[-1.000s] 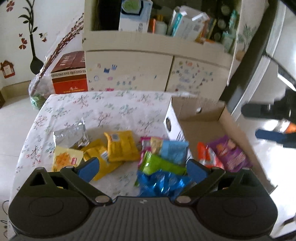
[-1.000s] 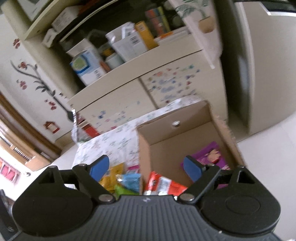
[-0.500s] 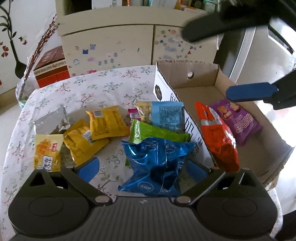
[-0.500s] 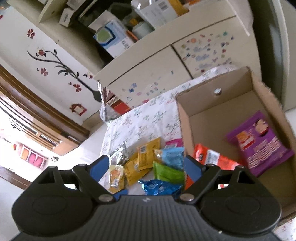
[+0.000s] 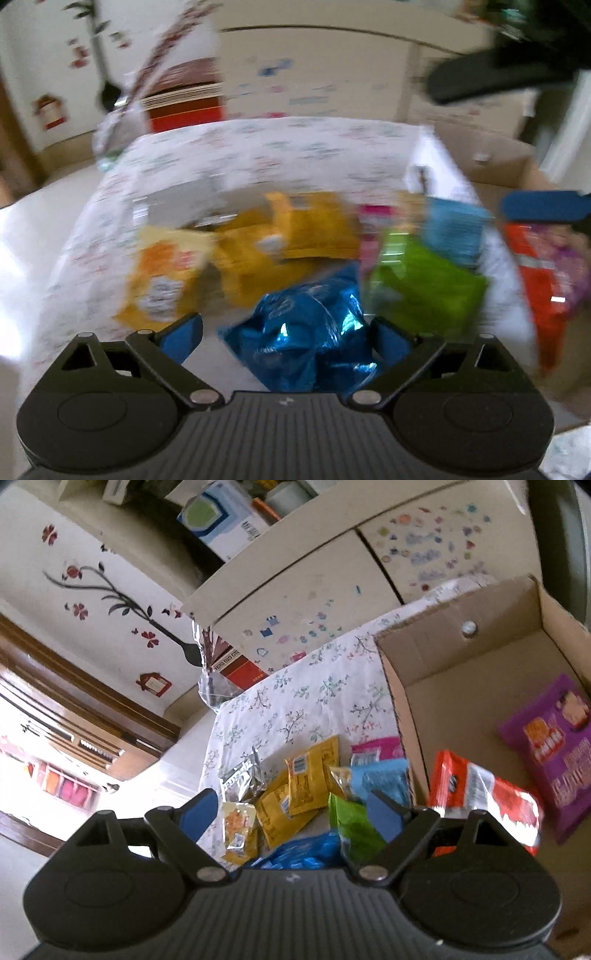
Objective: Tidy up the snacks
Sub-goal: 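Move both grippers back over the remaining snack packets on the table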
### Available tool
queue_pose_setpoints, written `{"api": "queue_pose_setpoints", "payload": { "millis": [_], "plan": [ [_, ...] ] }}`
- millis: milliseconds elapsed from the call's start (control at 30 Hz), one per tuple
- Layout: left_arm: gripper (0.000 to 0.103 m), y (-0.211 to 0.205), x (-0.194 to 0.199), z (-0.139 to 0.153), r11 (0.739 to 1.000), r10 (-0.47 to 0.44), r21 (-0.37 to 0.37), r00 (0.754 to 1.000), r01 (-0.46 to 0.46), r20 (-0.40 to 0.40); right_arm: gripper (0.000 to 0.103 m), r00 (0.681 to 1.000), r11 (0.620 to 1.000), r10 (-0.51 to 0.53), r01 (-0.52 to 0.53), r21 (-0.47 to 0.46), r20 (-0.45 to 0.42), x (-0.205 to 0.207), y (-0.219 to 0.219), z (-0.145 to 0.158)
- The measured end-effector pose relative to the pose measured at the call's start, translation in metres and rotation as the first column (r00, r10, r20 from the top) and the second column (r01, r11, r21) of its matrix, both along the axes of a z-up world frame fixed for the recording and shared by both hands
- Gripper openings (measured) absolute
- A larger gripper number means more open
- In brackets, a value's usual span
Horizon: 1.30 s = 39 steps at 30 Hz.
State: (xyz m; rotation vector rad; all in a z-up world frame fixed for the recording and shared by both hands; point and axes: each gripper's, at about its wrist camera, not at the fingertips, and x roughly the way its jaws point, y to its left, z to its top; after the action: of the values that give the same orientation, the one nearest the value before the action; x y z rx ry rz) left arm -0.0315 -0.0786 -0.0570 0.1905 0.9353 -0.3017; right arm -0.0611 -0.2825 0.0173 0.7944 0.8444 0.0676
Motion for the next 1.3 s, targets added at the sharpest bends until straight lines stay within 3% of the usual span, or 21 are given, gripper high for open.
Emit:
{"api": "queue_pose_setpoints", "payload": {
  "millis": [200, 433, 533, 633, 700, 767, 900, 1067, 1167, 1300],
  "plan": [
    [0.098, 0.04, 0.012, -0.003, 0.988, 0.141, 0.07, 0.989, -0.138, -0.042, 0.088, 0.996, 0.981, 0.092, -0.089, -0.173, 0.007, 0.027, 0.023, -0.002],
    [0.098, 0.077, 0.016, 0.012, 0.981, 0.196, 0.01, 0.98, -0.196, -0.044, 0.088, 0.99, 0.948, 0.106, -0.13, -0.291, -0.098, 0.052, 0.041, -0.028],
    [0.098, 0.082, 0.016, 0.015, 0.979, 0.203, -0.001, 0.978, -0.203, -0.046, 0.088, 0.977, 0.976, 0.116, -0.145, -0.161, -0.181, 0.052, 0.043, -0.04],
    [0.098, 0.088, 0.02, 0.015, 0.972, 0.233, -0.002, 0.971, -0.233, -0.053, 0.091, 0.97, 0.983, 0.176, -0.183, -0.025, -0.17, 0.046, 0.05, -0.041],
    [0.098, 0.093, 0.02, 0.016, 0.967, 0.254, 0.001, 0.965, -0.255, -0.057, 0.091, 0.968, 0.976, 0.202, -0.186, 0.113, -0.149, 0.039, 0.05, -0.041],
    [0.098, 0.098, 0.02, 0.017, 0.963, 0.27, 0.0, 0.961, -0.27, -0.06, 0.09, 0.972, 0.969, 0.204, -0.183, 0.165, -0.12, 0.033, 0.049, -0.035],
    [0.098, 0.101, 0.018, 0.019, 0.965, 0.258, -0.037, 0.963, -0.261, -0.073, 0.09, 0.978, 0.982, 0.189, -0.191, -0.009, -0.089, 0.016, 0.051, -0.01],
    [0.098, 0.096, 0.016, 0.021, 0.968, 0.242, -0.045, 0.968, -0.245, -0.074, 0.09, 0.974, 0.967, 0.207, -0.218, -0.134, -0.087, -0.005, 0.058, -0.008],
    [0.098, 0.104, 0.016, 0.027, 0.963, 0.256, -0.068, 0.964, -0.26, -0.067, 0.09, 0.963, 0.925, 0.245, -0.267, -0.271, -0.11, -0.006, 0.069, -0.01],
    [0.098, 0.112, 0.016, 0.033, 0.961, 0.259, -0.087, 0.964, -0.263, -0.057, 0.09, 0.929, 0.831, 0.336, -0.369, -0.416, -0.152, -0.008, 0.091, -0.016]
  ]
}}
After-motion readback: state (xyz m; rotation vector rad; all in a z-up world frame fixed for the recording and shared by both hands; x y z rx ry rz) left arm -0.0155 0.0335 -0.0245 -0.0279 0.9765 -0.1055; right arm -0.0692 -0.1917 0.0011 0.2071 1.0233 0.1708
